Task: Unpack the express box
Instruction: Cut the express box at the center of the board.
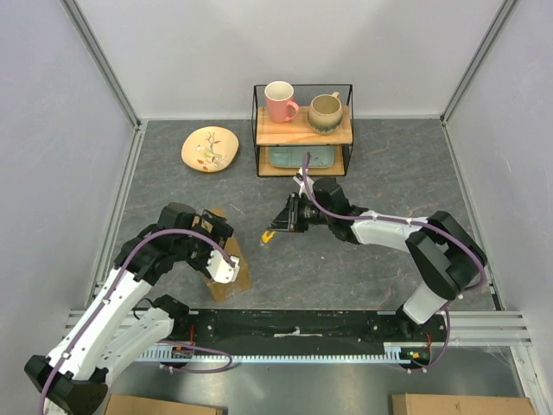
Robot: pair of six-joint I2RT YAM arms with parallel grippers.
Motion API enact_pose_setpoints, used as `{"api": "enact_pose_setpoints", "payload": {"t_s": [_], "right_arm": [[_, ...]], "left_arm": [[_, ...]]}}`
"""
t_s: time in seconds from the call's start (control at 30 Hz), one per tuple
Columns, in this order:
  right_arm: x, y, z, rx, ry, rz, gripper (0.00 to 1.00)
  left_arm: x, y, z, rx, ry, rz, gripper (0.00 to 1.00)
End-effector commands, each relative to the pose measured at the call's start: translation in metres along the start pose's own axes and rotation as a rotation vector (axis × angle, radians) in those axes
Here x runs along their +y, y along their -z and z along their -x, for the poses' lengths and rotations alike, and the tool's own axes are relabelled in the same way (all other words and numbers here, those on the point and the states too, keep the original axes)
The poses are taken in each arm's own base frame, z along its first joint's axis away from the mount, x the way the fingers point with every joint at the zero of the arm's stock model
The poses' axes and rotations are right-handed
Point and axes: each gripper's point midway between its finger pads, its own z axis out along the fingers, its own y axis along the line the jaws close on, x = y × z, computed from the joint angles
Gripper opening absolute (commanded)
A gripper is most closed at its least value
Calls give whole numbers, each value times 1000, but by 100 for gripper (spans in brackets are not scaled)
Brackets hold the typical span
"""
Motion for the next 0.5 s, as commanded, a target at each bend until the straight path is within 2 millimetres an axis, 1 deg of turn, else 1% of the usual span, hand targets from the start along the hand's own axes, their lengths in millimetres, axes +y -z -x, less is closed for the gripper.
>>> {"api": "enact_pose_setpoints", "payload": {"t_s": [0.0, 0.07, 0.1, 0.23, 0.3, 0.4, 0.47], "right_arm": [[52, -12, 32, -84, 63, 138, 0], [61, -14, 38, -99, 69, 152, 0], [64, -15, 39, -105, 68, 160, 0], [72, -12, 44, -140, 66, 164, 0], [78, -11, 46, -160, 63, 181, 0], [87, -15, 47, -170, 62, 195, 0], [85, -24, 44, -161, 55, 191, 0]], "left_arm": [[-7, 4, 10, -48, -55, -1, 99], [-21, 2, 16, -80, -45, -34, 99], [-22, 5, 19, -92, -52, -22, 99], [-36, 0, 26, -135, -39, -30, 99], [-46, -5, 29, -165, -34, -46, 100], [-47, -8, 37, -209, -52, -9, 99], [-48, -11, 40, -230, -63, 7, 99]]}}
